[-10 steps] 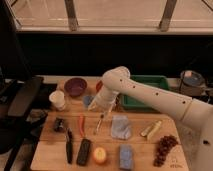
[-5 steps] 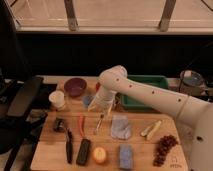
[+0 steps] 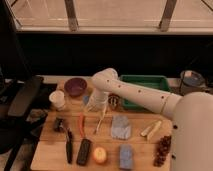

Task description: Place fork in metal cup

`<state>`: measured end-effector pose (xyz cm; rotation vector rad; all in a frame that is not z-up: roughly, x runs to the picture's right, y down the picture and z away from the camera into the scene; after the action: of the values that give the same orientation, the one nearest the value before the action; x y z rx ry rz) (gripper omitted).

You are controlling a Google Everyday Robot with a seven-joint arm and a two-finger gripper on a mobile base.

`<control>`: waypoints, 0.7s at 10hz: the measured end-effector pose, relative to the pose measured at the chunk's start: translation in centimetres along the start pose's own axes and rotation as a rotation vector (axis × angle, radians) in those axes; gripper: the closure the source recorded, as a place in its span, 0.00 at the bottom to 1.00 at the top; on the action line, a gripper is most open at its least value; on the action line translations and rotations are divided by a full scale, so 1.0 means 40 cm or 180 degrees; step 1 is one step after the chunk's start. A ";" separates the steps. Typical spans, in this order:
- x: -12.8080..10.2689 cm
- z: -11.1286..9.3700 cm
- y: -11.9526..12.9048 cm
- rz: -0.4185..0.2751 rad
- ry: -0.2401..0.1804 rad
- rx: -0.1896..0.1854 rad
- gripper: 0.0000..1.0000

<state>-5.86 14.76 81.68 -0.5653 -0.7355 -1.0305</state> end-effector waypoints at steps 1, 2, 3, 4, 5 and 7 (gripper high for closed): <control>0.006 0.023 0.004 0.0014 -0.0064 -0.0002 0.35; 0.013 0.046 0.011 0.0036 -0.0121 -0.0004 0.35; 0.020 0.071 0.025 0.0075 -0.0191 0.0004 0.35; 0.027 0.092 0.050 0.0137 -0.0270 0.0048 0.35; 0.037 0.102 0.069 0.0203 -0.0303 0.0074 0.35; 0.040 0.121 0.087 0.0265 -0.0362 0.0085 0.41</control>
<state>-3.50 18.82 85.73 -0.6300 -0.8181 -0.9159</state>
